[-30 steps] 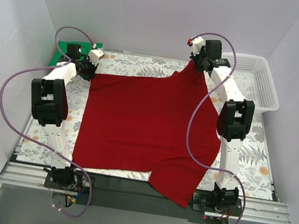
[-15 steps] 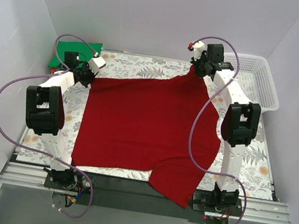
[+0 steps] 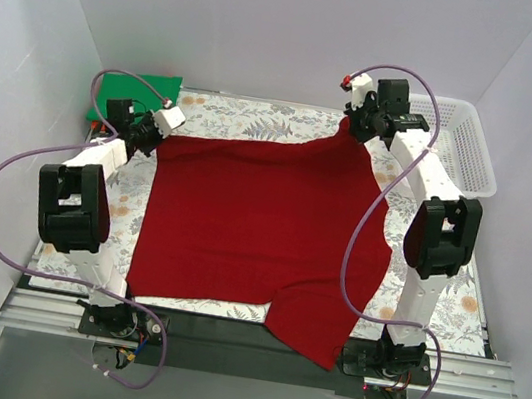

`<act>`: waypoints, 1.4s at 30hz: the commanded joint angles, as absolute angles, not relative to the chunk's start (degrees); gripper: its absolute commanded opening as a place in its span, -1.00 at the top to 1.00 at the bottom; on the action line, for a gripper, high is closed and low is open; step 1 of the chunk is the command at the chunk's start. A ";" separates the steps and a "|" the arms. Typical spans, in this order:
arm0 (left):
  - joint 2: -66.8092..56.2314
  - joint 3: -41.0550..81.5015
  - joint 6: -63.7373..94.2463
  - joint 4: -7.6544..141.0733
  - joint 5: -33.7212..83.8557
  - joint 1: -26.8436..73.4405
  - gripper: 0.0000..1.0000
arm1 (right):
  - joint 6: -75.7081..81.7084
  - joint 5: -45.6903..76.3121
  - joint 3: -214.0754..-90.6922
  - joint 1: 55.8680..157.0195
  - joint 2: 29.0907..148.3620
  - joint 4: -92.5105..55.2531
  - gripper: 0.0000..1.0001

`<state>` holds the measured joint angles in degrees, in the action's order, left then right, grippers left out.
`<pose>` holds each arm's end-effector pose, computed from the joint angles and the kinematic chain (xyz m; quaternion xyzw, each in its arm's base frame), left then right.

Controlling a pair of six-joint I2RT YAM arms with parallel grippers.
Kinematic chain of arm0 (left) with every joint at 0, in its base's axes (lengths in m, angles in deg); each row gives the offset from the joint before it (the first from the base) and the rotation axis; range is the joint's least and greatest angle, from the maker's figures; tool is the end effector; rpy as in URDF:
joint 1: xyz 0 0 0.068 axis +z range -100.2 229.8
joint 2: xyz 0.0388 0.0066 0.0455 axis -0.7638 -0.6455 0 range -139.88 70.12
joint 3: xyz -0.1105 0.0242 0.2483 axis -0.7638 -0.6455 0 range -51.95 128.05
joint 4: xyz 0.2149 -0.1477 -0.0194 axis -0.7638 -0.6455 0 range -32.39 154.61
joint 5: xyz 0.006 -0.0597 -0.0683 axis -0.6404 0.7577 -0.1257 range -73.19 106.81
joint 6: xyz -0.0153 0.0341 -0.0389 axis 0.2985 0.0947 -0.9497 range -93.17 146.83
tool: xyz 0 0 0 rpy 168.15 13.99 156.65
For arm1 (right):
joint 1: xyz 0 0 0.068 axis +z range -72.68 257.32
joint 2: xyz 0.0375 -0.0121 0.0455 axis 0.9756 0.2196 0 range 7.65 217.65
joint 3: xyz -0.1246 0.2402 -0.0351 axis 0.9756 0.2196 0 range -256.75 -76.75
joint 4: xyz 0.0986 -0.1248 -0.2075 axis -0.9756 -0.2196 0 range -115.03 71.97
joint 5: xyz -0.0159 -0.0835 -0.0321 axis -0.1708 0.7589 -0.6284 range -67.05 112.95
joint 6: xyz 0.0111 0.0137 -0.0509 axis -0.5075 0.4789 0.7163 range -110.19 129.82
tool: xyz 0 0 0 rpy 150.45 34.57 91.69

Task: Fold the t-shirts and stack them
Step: Fold the tshirt

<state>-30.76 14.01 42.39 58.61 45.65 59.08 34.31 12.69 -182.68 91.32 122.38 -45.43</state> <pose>0.3823 0.0451 0.2128 0.1514 0.8740 -0.1347 0.4416 0.4542 0.1199 0.3107 -0.3310 0.8252 0.0383 0.4560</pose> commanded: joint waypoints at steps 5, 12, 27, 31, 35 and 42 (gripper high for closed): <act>-25.25 11.34 45.47 62.76 48.36 60.26 1.00 | 32.14 10.47 -179.41 91.29 116.55 -48.27 0.97; -24.63 10.72 45.38 63.99 48.97 60.70 0.99 | 30.56 9.94 -175.28 91.55 112.59 -49.67 0.97; -22.52 7.56 45.64 66.00 49.85 60.87 0.97 | 27.04 9.42 -164.04 93.40 104.68 -50.55 0.97; -22.17 7.12 45.91 66.19 50.03 60.87 0.97 | 25.99 8.89 -161.49 93.75 103.62 -50.55 0.97; -21.56 6.85 45.99 66.01 50.46 60.87 0.97 | 25.64 8.89 -159.11 93.84 102.83 -50.55 0.97; -18.39 2.38 51.34 64.96 52.31 61.22 0.99 | 25.55 8.80 -155.68 93.93 102.13 -50.20 0.97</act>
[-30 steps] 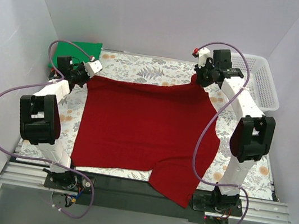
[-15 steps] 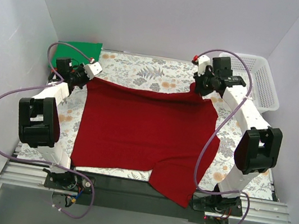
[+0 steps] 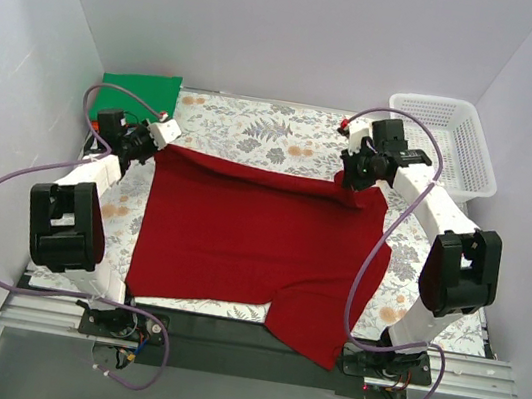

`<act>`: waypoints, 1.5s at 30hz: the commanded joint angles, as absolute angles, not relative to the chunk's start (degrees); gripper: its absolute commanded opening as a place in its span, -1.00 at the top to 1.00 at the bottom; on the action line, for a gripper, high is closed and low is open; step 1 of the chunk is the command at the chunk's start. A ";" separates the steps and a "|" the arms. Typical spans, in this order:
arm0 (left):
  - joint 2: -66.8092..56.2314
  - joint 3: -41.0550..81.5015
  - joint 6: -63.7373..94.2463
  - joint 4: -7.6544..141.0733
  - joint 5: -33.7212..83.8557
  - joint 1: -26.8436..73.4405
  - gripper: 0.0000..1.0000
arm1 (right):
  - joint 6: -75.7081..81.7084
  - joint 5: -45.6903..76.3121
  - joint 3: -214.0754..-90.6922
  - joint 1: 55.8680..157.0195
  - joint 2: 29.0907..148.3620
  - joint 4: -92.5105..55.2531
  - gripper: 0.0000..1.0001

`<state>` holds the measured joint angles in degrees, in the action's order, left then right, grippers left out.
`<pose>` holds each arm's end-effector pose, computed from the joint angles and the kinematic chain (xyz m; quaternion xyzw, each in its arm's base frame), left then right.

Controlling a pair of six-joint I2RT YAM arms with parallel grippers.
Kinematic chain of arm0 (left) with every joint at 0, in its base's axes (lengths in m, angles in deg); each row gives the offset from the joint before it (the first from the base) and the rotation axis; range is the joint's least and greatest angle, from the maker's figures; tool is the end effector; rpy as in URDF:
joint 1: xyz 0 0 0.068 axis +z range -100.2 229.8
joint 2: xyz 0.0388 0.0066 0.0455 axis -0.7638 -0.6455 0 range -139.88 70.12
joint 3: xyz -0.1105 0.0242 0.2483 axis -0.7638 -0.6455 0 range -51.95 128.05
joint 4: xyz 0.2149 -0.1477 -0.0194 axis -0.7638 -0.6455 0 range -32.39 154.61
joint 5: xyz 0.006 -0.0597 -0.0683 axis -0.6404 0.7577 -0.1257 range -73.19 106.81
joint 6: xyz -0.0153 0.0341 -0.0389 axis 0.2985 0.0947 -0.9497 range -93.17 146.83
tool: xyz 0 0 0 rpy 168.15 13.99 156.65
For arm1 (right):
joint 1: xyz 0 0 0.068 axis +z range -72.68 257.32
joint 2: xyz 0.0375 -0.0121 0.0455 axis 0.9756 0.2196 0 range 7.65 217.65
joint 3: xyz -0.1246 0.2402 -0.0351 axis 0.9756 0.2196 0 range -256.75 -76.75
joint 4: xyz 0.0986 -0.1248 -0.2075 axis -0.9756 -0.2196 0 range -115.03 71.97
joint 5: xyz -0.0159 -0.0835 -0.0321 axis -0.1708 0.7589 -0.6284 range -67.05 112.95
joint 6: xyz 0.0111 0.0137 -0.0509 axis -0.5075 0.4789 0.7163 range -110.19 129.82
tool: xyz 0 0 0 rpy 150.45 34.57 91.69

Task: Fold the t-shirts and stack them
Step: Fold the tshirt

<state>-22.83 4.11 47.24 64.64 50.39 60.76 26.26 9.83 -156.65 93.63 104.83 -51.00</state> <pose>0.3459 0.0469 0.2159 0.1992 0.8427 -0.1330 0.4822 0.3569 0.1129 0.2765 -0.3007 0.8854 0.1071 0.3378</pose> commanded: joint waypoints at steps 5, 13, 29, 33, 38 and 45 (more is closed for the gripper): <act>-16.72 -1.32 56.62 63.04 53.80 62.10 1.00 | 25.90 8.89 -153.74 93.93 101.16 -50.20 0.97; -13.47 -7.38 67.44 56.61 55.13 62.63 1.00 | 26.25 8.80 -151.11 93.84 101.07 -49.85 0.97; -15.49 -10.46 73.42 50.63 52.14 62.72 1.00 | 28.01 10.12 -147.59 93.93 101.51 -49.15 0.97; -15.66 -9.23 72.10 50.63 52.40 62.89 1.00 | 28.45 11.08 -149.08 93.84 101.07 -49.23 0.97; -15.49 -5.20 70.60 49.23 53.28 63.33 1.00 | 28.62 11.35 -150.31 93.93 99.76 -49.32 0.97; -16.63 -4.92 71.66 47.73 52.93 63.51 1.00 | 29.41 11.35 -148.91 93.84 99.40 -49.32 0.97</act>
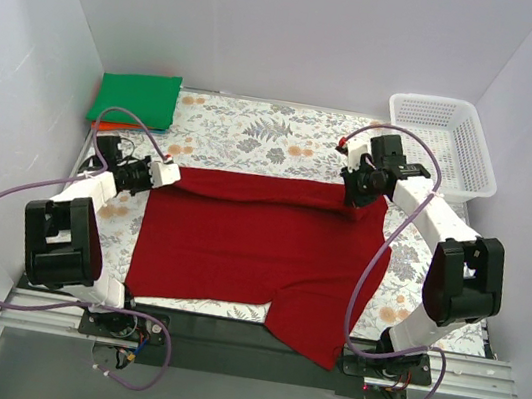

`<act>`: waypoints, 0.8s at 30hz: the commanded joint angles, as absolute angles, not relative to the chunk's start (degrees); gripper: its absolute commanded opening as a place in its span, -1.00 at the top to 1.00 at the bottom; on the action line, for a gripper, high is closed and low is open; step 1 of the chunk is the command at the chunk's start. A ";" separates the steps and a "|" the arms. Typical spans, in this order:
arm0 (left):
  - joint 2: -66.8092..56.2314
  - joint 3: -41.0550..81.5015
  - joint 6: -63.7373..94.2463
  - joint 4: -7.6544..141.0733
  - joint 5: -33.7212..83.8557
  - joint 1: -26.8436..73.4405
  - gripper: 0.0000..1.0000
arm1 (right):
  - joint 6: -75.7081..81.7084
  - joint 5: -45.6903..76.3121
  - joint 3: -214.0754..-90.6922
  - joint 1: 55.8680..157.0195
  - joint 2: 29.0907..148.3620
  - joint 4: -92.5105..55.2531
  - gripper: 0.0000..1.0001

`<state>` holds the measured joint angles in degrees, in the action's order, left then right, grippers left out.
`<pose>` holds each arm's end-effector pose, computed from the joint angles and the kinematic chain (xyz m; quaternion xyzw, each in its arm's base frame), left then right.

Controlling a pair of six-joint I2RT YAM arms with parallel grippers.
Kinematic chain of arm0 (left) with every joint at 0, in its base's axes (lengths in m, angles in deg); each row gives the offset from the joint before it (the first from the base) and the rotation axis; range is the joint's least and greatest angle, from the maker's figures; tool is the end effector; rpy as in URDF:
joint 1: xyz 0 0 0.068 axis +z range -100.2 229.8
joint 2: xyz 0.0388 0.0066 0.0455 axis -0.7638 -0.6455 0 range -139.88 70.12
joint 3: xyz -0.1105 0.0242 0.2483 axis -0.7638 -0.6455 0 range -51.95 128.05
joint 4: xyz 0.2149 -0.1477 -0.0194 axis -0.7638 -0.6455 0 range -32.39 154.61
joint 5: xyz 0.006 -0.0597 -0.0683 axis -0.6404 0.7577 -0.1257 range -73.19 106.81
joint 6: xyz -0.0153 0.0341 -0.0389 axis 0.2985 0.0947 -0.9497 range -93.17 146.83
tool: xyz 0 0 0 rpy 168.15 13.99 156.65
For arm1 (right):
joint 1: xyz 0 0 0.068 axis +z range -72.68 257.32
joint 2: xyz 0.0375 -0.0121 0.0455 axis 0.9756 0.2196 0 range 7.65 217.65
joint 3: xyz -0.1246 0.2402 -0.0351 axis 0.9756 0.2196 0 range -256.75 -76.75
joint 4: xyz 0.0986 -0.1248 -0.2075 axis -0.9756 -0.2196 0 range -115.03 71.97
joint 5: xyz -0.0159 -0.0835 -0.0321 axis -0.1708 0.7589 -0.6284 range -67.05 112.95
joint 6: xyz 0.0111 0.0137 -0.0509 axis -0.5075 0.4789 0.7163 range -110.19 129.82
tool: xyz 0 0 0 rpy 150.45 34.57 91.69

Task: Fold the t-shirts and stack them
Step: Fold the tshirt

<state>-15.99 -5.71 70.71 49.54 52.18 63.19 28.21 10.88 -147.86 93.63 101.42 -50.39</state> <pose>0.2847 0.0466 0.1816 0.3271 0.8525 -0.1167 0.3908 0.3328 0.1052 0.2488 -0.3130 0.8959 0.0949 0.3006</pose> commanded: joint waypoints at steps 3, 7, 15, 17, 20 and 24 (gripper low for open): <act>-16.37 -6.59 72.88 47.73 53.02 63.51 1.00 | 30.11 10.65 -147.33 93.93 99.14 -49.24 0.97; -16.10 -8.17 73.68 47.64 52.58 63.51 0.91 | 30.82 9.42 -144.87 93.93 99.75 -49.23 0.97; -15.93 -3.79 75.61 37.47 54.68 63.86 0.33 | 33.37 2.75 -144.60 95.42 99.67 -53.01 0.47; -15.49 -0.55 75.61 31.75 57.75 64.04 0.22 | 34.33 1.42 -144.69 95.51 98.35 -54.85 0.32; -12.68 0.87 75.27 27.96 62.22 64.04 0.18 | 36.71 -0.07 -146.09 95.16 96.16 -58.19 0.13; -9.95 4.38 63.28 27.52 66.98 61.59 0.13 | 34.44 -0.43 -149.34 93.67 96.41 -57.85 0.07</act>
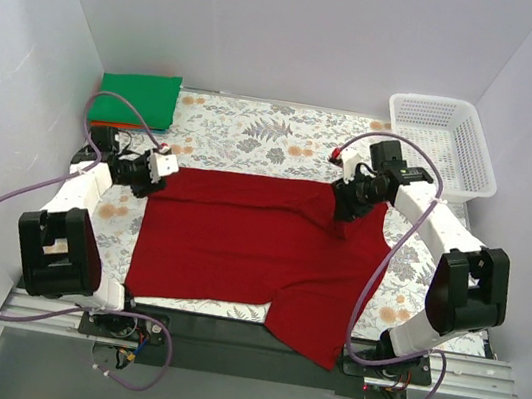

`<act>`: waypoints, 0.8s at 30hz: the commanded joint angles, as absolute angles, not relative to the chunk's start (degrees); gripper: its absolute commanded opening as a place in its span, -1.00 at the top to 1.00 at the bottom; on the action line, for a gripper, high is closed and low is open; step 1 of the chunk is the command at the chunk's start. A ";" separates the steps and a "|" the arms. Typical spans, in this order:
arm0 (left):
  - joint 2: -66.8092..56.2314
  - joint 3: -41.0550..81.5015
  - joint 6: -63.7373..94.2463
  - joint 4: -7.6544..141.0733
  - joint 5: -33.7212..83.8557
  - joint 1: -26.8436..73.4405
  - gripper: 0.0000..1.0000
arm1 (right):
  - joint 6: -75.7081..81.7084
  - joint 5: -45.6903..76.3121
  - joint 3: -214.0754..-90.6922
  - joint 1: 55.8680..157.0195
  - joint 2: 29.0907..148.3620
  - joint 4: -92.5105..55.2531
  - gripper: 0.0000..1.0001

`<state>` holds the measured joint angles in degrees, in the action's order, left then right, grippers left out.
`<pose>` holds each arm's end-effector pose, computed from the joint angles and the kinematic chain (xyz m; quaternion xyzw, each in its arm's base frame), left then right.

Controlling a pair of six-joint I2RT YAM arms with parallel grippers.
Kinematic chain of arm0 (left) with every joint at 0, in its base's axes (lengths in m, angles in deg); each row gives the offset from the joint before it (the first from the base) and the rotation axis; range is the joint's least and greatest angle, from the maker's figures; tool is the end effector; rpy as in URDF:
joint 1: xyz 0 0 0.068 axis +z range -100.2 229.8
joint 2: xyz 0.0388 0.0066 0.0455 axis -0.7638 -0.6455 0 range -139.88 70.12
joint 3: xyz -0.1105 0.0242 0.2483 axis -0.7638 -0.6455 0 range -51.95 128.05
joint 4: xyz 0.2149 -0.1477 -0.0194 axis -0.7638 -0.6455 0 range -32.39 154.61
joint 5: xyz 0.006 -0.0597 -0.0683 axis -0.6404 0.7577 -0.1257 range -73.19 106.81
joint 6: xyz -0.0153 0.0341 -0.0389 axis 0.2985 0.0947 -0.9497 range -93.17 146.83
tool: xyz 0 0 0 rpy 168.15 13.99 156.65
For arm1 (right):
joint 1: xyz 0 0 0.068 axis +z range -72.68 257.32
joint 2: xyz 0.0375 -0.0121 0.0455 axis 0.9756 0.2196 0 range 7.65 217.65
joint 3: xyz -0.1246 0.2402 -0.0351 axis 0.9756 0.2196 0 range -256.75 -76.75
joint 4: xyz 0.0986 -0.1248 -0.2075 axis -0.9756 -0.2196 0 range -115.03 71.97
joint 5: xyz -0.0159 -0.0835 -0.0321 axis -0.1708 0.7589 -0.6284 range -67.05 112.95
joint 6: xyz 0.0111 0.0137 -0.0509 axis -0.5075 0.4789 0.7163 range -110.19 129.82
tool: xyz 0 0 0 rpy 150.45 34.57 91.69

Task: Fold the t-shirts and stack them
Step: Fold the tshirt

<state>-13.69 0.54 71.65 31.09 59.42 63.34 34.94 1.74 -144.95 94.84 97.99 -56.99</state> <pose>0.2726 0.0408 0.2092 0.3212 0.8543 -0.2107 0.3501 0.3041 0.1095 0.2470 -0.3889 0.8700 0.1616 0.2565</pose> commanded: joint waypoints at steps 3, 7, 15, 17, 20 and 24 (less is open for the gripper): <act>-10.74 6.58 47.57 30.41 65.51 54.21 0.12 | 31.62 -0.08 -151.81 93.05 100.71 -57.76 0.18; -15.82 12.80 27.45 37.42 65.15 43.49 0.03 | 26.53 -0.16 -152.51 92.26 105.98 -57.14 -0.07; -34.71 28.37 1.63 48.61 57.77 28.98 -0.07 | 24.93 -5.78 -150.14 89.53 108.02 -57.14 -0.13; -40.50 34.15 -2.93 49.40 57.67 26.78 -0.03 | 25.63 -6.49 -148.74 89.27 107.40 -57.14 0.16; -45.09 40.05 -6.11 49.75 57.94 24.14 0.05 | 26.07 -8.07 -146.80 89.27 106.35 -57.32 0.38; -49.93 42.97 -7.97 51.07 57.68 20.89 0.07 | 26.77 -9.30 -145.48 89.27 105.29 -57.50 0.51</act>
<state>-50.46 39.56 -2.99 49.08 57.91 23.19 26.24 -6.15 -146.11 89.28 108.50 -57.17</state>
